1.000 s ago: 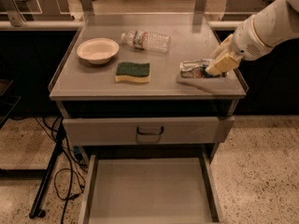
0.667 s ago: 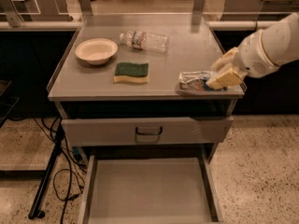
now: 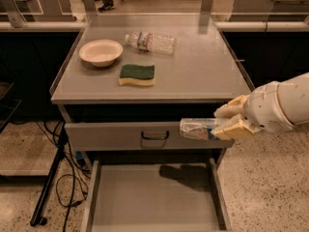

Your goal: Place redbull can into middle drawer

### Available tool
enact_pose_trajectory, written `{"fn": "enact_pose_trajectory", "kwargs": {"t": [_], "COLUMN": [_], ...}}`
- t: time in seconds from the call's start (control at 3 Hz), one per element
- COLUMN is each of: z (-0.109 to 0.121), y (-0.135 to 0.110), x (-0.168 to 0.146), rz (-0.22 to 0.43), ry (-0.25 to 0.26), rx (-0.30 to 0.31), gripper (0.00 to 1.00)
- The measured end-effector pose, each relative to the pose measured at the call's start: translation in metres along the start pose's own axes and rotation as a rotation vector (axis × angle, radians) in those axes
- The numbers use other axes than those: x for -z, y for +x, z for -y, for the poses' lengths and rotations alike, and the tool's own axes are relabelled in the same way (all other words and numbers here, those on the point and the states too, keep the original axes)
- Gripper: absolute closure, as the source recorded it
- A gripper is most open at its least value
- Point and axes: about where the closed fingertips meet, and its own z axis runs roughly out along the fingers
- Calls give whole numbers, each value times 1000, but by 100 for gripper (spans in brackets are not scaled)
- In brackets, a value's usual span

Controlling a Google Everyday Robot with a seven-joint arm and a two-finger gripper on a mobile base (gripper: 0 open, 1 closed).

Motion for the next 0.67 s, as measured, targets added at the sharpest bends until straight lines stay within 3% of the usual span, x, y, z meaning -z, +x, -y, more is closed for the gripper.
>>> {"fn": "enact_pose_trajectory", "kwargs": {"t": [0.33, 0.67], "z": [0, -40], "y": [0, -7], "x": [0, -55], "rz": [0, 19], "ry": [0, -120], "rx": [0, 2], "gripper": [100, 100]}}
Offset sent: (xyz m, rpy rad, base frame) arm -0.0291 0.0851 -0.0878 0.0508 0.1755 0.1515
